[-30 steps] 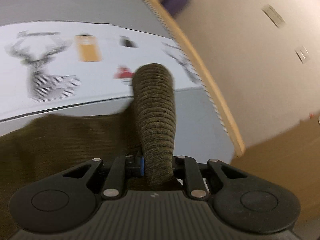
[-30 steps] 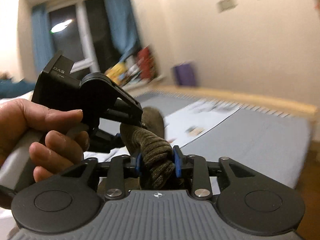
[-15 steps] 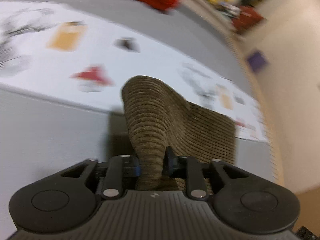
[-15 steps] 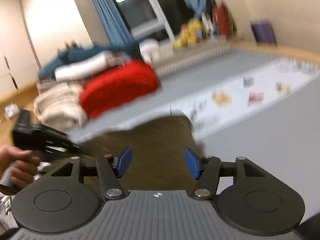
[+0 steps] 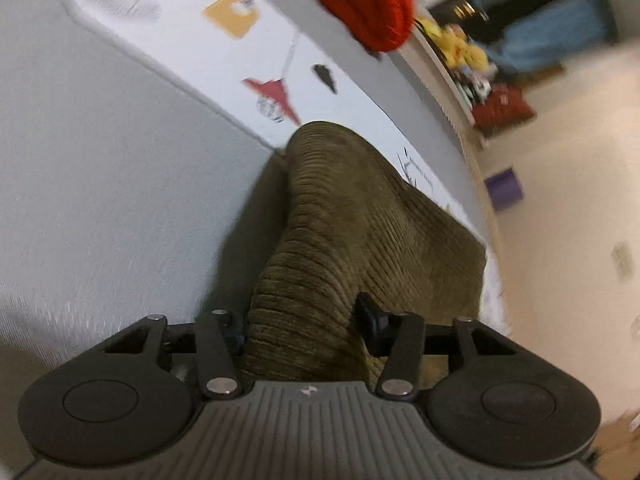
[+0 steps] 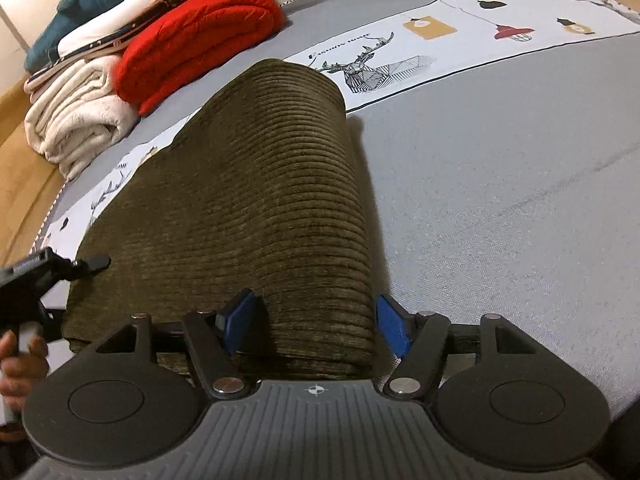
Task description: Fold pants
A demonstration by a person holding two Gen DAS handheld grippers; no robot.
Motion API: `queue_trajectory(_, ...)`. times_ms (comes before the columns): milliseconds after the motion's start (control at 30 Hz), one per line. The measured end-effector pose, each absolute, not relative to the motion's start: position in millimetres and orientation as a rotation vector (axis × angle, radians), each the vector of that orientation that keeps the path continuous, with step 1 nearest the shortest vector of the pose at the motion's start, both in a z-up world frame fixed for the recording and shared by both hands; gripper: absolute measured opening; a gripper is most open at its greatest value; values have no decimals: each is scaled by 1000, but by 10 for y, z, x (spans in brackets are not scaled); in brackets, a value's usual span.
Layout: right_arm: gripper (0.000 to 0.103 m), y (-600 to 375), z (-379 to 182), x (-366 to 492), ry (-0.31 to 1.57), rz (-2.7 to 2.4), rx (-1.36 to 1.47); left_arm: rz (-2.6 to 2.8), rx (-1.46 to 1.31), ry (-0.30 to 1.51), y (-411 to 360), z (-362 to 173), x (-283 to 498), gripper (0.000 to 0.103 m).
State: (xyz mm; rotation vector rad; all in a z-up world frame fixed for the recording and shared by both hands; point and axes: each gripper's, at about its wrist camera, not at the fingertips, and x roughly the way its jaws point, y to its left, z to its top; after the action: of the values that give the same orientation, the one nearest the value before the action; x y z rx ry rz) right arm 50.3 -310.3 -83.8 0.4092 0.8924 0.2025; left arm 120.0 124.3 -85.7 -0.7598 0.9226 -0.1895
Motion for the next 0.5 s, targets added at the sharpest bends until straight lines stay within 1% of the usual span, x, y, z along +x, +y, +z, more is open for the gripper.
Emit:
queue_trajectory(33, 66, -3091, -840, 488, 891, 207, 397, -195, -739, 923, 1216, -840, 1203, 50)
queue_trajectory(67, 62, -3055, -825, 482, 890, 205, 374, -202, -739, 926, 1218, -840, 1199, 48)
queue_trajectory(233, 50, -2955, -787, 478, 873, 157, 302, -221, -798, 971, 1294, -894, 1212, 45)
queue_trajectory(333, 32, -2944, -738, 515, 861, 102, 286, -204, -829, 994, 1292, -930, 1192, 45)
queue_trajectory(367, 29, -2963, -705, 523, 854, 75, 287, -200, -852, 1007, 1283, -941, 1162, 44)
queue_trajectory(400, 19, -2989, -672, 521, 845, 36, 279, -202, -870, 1020, 1268, -948, 1123, 44)
queue_trajectory(433, 17, -3017, -637, 535, 843, -7, 269, -208, -875, 1029, 1253, -944, 1087, 44)
queue_trajectory(500, 6, -3065, -601, 583, 851, -104, 239, -210, -854, 1031, 1237, -903, 1046, 46)
